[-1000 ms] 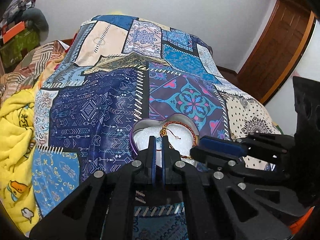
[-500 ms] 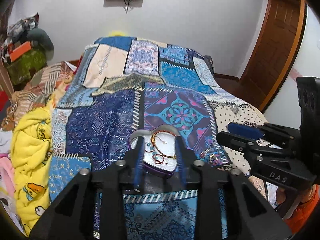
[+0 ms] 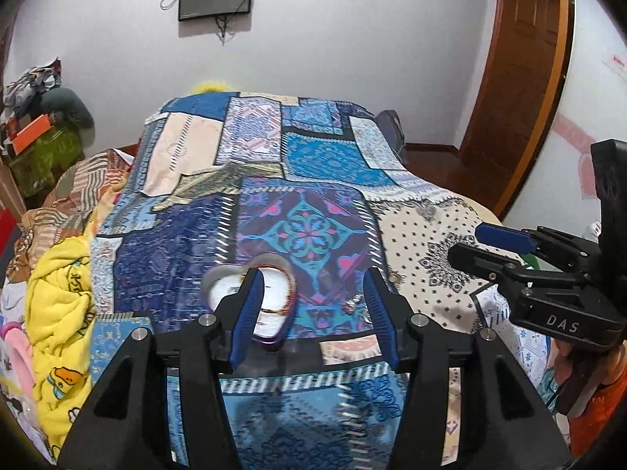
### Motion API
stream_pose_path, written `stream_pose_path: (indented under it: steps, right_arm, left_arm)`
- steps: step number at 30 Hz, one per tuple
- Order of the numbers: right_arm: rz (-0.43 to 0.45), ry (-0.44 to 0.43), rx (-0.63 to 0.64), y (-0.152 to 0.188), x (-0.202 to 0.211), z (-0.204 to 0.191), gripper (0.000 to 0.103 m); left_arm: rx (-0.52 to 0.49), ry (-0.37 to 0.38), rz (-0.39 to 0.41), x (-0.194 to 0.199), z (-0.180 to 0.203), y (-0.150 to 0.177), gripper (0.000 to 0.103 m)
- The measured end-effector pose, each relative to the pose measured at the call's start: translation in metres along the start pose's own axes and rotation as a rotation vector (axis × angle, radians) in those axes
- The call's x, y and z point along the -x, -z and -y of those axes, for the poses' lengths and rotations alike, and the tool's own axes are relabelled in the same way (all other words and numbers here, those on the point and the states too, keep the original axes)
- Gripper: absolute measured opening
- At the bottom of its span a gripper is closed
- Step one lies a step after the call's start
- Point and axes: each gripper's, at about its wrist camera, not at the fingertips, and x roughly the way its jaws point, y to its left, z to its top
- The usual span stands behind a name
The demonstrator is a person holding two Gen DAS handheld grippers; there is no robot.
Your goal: Organize jewelry
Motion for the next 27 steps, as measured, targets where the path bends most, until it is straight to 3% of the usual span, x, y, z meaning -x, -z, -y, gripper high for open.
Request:
stream_pose_path:
  steps: [9,18,24,27]
  right_arm:
    - [-0.084,0.035,-0.058,0.025,-0.017,0.037,0.051]
    - [-0.195,-0.021,-0.027,0.042,-0.055,0.035,0.051]
    - [-0.249,-0.089,0.01,0.045,-0.084,0.024,0.051]
    - [-0.268,-0.117,0.014,0.045,-0.094,0.023,0.048]
  left_arm:
    - [0.002,0.057,-0.111,-0.043,0.021,0.014,0.052]
    - [0.033,0.1,-0.237,-0.084,0.023,0.043,0.052]
    - [0.055,0.134,-0.271,-0.1,0.02,0.052,0.052]
    - [0.053,0.16,-0.282,-0.106,0.02,0.055,0.036]
